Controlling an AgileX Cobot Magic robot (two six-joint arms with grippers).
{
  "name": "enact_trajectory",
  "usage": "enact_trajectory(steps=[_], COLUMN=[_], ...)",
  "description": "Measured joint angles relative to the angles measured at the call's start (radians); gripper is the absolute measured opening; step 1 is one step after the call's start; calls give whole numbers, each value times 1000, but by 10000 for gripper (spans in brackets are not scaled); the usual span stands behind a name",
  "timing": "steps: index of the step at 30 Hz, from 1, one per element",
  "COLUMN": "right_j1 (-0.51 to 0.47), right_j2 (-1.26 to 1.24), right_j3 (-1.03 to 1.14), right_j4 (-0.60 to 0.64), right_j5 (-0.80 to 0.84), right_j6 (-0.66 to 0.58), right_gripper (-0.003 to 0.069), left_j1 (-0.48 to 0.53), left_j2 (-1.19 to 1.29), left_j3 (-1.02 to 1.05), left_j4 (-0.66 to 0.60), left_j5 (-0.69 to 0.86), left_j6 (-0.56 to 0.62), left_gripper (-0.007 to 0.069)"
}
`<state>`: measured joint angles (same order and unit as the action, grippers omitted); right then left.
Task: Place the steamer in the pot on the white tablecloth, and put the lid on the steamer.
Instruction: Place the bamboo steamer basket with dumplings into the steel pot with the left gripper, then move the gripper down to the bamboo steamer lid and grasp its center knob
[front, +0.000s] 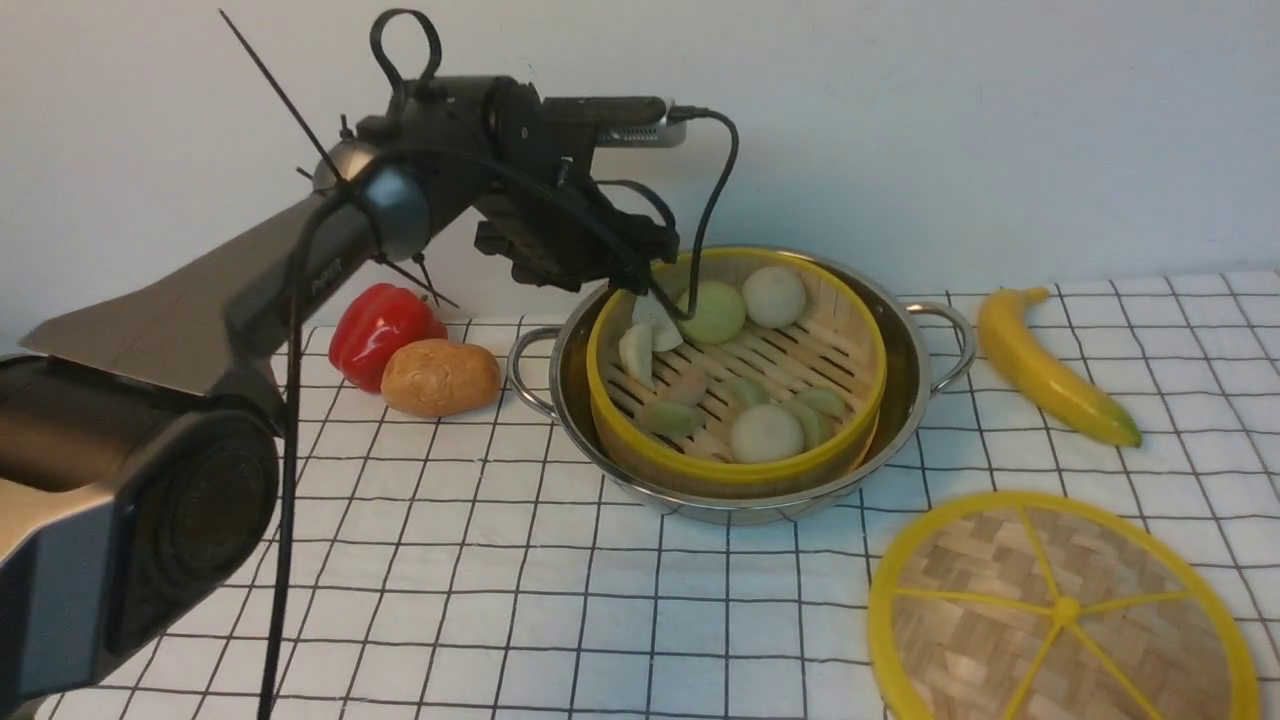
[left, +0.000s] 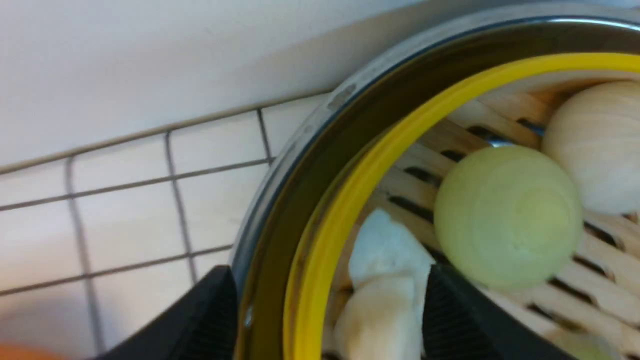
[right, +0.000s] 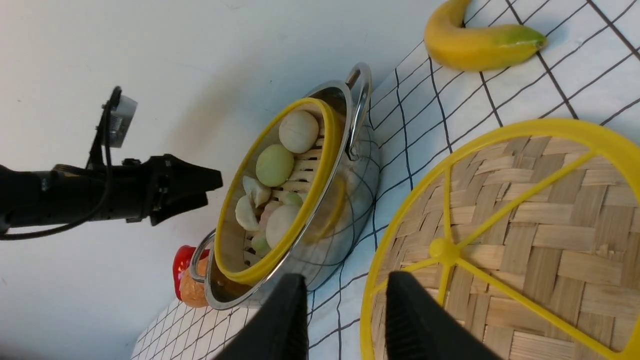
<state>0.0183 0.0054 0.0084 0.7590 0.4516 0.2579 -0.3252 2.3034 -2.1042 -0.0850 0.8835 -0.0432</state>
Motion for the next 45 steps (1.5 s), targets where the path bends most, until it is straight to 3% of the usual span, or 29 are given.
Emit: enact_trajectory(steps=[2,5,7,9,10,12,13,17,22,27,30,35,39,45], right_j1=[0,0,0,0,0,0,0,0,0,0,0,0,0,0], right_j2=[0,0,0,0,0,0,0,0,-1,86,229,498,852,1148], right_j3=[0,0,0,0,0,0,0,0,-31,-175,-247,-359,-530,-734], right_j4=[0,0,0,0,1,7,28,145,288,330,327,257,145,-43], right_j5=[0,0,0,0,0,-1,-5,-57,-112,-89,-11,127,256,376], right_j6=[0,0,0,0,0,0,0,-30,-213,-441,-484,-531,-591,-554], right_gripper=[243,243,243,243,243,243,243,243,243,236,218,189,174,171], left_j1=[0,0,0,1,2,2,2,2,2,2,2,2,2,2], left_j2=[-31,-96,-122,-155,-203,-233,-280,-432,-654,-904,-1056,-1265,-1471,-1569], left_j3=[-2,-4,-4,9,36,55,86,208,434,689,825,1008,1205,1378], left_j4=[25,95,130,153,161,163,155,117,103,107,110,114,114,114], left_j5=[59,251,301,320,325,326,326,326,327,328,306,134,-43,-102], left_j6=[0,0,1,14,37,54,71,96,119,126,130,132,133,133], left_gripper=[450,376,323,262,185,150,79,-20,-23,-23,-23,-23,-23,-23])
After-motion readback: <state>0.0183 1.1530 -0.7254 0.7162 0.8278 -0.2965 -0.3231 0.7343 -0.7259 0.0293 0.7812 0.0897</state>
